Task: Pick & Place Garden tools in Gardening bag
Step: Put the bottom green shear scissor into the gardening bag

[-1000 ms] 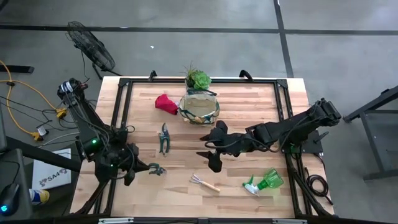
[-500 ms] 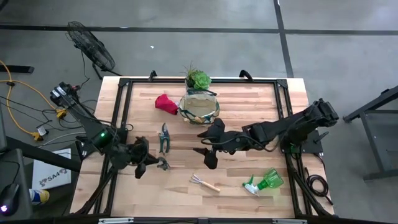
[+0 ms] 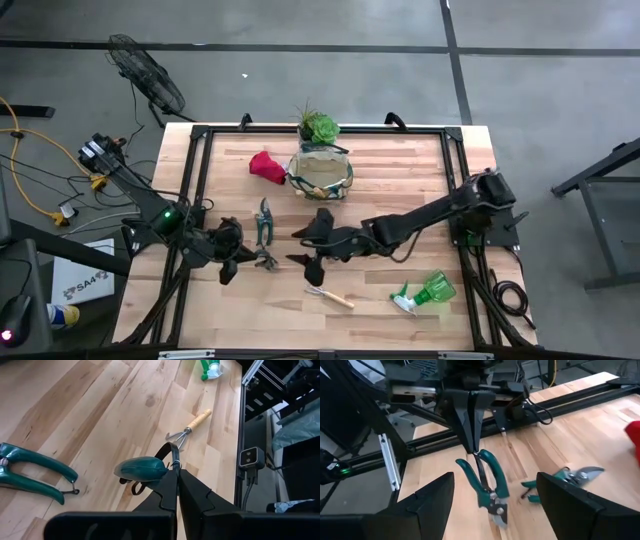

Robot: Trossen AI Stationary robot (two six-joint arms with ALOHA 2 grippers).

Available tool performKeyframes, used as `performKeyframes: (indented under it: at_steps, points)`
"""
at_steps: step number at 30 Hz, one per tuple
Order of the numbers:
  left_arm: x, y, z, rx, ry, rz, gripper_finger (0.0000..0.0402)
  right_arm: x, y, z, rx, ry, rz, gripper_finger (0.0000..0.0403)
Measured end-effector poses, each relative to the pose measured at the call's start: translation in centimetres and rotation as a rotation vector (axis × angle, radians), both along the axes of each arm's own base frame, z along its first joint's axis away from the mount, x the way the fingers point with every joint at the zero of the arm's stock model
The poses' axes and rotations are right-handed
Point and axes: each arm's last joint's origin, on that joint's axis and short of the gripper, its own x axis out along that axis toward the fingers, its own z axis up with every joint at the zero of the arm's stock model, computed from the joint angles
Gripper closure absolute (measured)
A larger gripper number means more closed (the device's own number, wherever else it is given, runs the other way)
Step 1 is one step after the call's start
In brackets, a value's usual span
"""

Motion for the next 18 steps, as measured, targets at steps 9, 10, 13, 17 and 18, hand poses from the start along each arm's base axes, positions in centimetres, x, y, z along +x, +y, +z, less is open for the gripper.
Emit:
performKeyframes:
  at_steps: [9, 10, 13, 17, 18]
  points:
    - [0.0, 0.0, 0.0, 0.000, -0.001, 0.003, 0.0401, 2.7, 0.2, -4.5, -0.024, -0.030, 0.020, 0.0128]
    - [0.0, 0.0, 0.0, 0.000, -0.001, 0.004, 0.0401, 2.9, 0.0, -4.7, -0.027, -0.038, 0.019, 0.0128]
    - [0.0, 0.0, 0.0, 0.000, -0.002, 0.004, 0.0401, 3.4, -0.3, -5.0, -0.018, -0.076, 0.039, 0.0128]
    - [0.0, 0.0, 0.0, 0.000, -0.002, 0.004, 0.0401, 3.9, -0.7, -5.5, -0.034, -0.112, 0.054, 0.0128]
    - [0.0, 0.0, 0.0, 0.000, -0.002, 0.004, 0.0401, 4.1, -0.8, -5.5, -0.038, -0.125, 0.055, 0.0128]
